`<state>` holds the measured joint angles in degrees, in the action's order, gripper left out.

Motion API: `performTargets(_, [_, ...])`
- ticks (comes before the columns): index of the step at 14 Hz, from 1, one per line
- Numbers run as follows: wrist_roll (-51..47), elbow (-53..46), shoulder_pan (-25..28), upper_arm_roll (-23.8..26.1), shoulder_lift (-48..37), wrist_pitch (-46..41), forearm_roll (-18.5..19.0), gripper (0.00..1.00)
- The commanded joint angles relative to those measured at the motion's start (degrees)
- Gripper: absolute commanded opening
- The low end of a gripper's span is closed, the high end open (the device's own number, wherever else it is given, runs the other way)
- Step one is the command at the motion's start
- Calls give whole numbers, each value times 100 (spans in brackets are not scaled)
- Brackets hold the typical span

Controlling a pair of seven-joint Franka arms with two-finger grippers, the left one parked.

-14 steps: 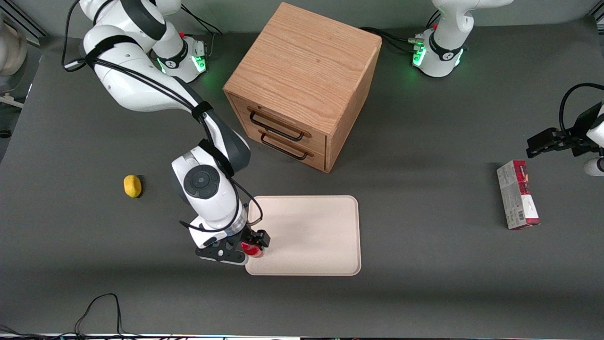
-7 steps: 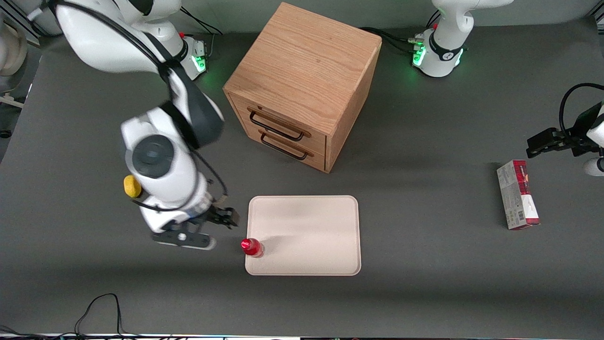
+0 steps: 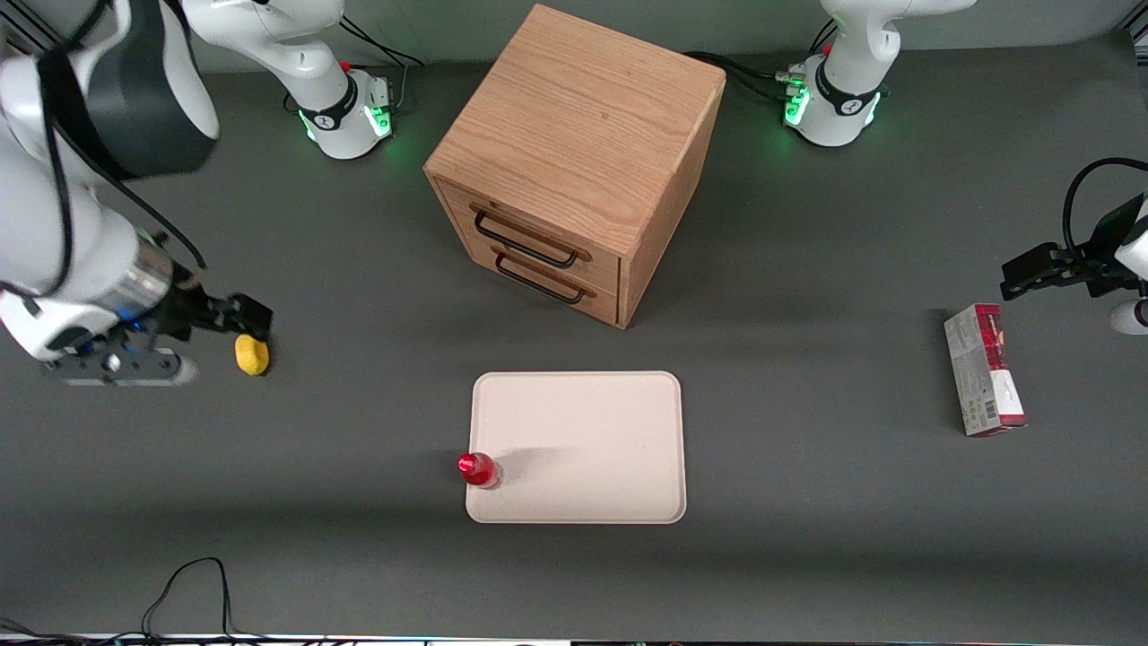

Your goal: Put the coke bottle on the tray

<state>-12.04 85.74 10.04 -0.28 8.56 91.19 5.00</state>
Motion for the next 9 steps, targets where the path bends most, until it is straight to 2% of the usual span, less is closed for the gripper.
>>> performTargets(1, [280, 1346, -19, -278, -1231, 188, -314, 100])
performTargets(4, [483, 1646, -37, -621, -1733, 188, -491, 100])
performTargets(9, [439, 1700, -46, -640, -1823, 162, -518, 100])
